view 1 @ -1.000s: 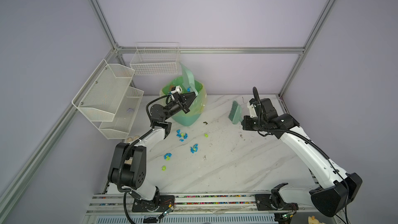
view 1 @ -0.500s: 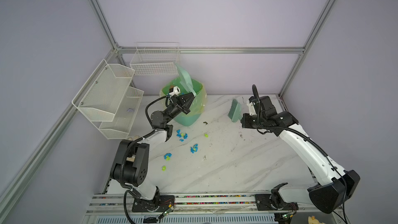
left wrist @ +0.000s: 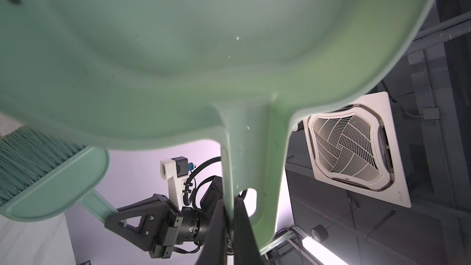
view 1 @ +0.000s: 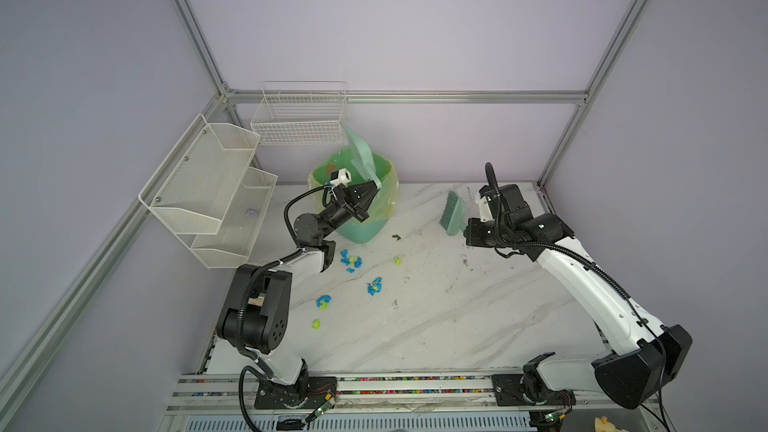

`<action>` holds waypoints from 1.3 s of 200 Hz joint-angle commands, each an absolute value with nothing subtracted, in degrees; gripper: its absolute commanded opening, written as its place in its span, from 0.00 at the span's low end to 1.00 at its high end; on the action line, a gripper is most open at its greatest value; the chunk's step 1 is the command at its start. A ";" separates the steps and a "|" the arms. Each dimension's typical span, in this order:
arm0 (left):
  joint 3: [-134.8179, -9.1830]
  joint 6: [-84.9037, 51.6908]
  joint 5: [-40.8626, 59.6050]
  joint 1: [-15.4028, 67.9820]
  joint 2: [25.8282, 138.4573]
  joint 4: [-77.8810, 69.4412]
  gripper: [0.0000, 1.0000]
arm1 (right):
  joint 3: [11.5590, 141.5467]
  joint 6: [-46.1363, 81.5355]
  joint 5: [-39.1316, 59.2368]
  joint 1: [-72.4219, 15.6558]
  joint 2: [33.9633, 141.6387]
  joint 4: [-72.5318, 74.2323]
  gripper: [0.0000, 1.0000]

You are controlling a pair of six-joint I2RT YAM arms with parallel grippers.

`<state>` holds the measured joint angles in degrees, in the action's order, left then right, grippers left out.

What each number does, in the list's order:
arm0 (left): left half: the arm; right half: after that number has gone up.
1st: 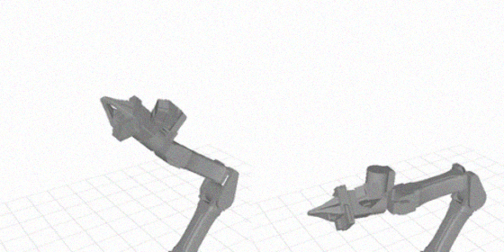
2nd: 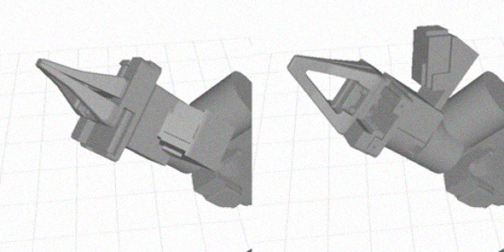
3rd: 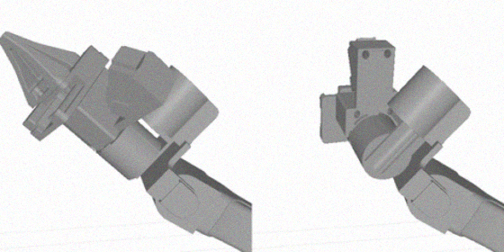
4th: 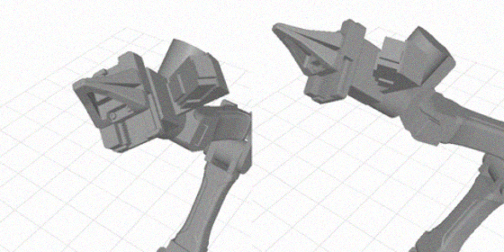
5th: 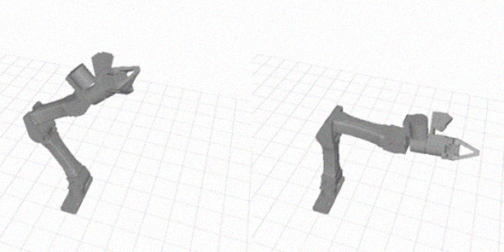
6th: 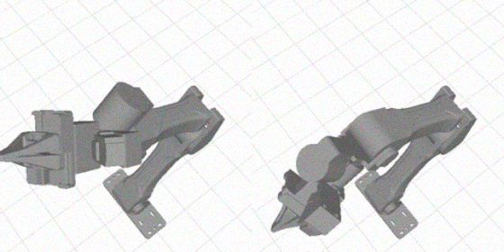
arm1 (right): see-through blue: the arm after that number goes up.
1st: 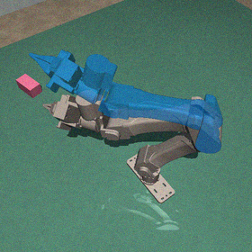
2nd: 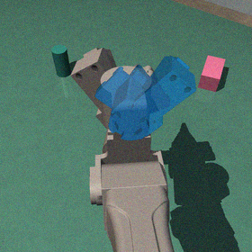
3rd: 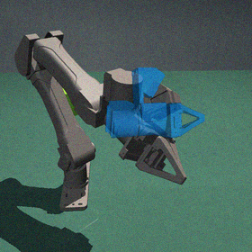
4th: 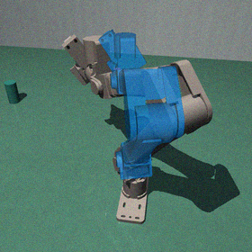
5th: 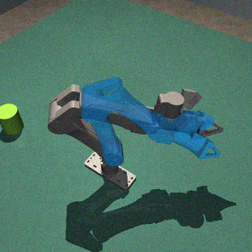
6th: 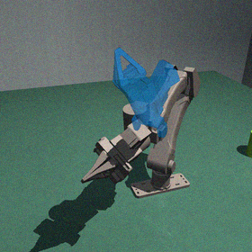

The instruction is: Sweep away the paper scraps from the table

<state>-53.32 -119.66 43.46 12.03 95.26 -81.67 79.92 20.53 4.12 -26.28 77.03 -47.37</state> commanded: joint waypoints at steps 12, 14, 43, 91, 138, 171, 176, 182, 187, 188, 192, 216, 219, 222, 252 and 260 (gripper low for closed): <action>-56.87 -136.64 46.94 12.22 93.50 -84.04 0.00 | 81.10 20.44 4.26 -26.07 77.32 -47.37 0.00; -57.00 -136.25 47.29 12.22 93.40 -83.54 0.00 | 81.12 20.45 4.34 -26.10 77.34 -47.33 0.00; -57.81 -126.13 52.68 12.22 89.31 -68.53 0.00 | 80.86 20.42 5.07 -26.10 77.09 -47.11 0.00; -66.88 -91.13 57.42 12.22 78.82 -20.44 0.00 | 79.49 20.56 6.61 -26.10 75.82 -46.44 0.00; -74.70 -64.17 54.00 12.22 74.29 15.72 0.00 | 76.75 20.11 12.08 -26.07 74.40 -43.76 0.00; -78.98 -47.22 48.32 12.38 71.95 37.12 0.00 | 75.27 19.85 17.32 -26.03 74.11 -42.19 0.00; -79.36 -45.15 46.89 12.39 71.59 39.90 0.00 | 75.04 19.79 17.76 -26.05 74.09 -41.94 0.00; -79.76 -42.98 45.26 12.52 71.10 42.98 0.00 | 74.72 19.90 18.28 -26.05 73.89 -41.44 0.00; -80.04 -41.39 43.98 12.47 70.66 45.29 0.00 | 74.36 20.03 18.68 -26.10 73.75 -41.07 0.00; -80.05 -41.00 43.66 12.48 70.53 45.72 0.00 | 74.27 19.99 18.79 -26.10 73.70 -41.01 0.00; -80.28 -39.75 42.63 12.50 70.32 46.96 0.00 | 74.14 19.94 19.19 -26.08 73.62 -40.75 0.00; -80.51 -34.25 38.12 12.57 68.63 54.76 0.00 | 72.02 20.08 22.54 -26.04 73.22 -38.49 0.00; -80.58 -33.61 37.45 12.57 68.48 55.81 0.00 | 71.77 20.18 22.83 -26.02 73.09 -38.21 0.00; -80.55 -33.05 36.68 12.56 68.27 56.74 0.00 | 71.47 20.35 22.95 -26.02 73.00 -37.99 0.00; -79.46 -28.68 29.18 12.90 65.67 64.52 0.00 | 68.94 21.34 24.94 -26.02 72.27 -35.42 0.00; -78.80 -28.39 27.90 12.92 64.78 65.70 0.00 | 68.64 21.19 25.75 -26.06 72.33 -34.93 0.00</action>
<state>-74.48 -35.22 34.87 12.58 68.05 57.32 69.71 20.58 22.28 -26.28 73.91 -39.03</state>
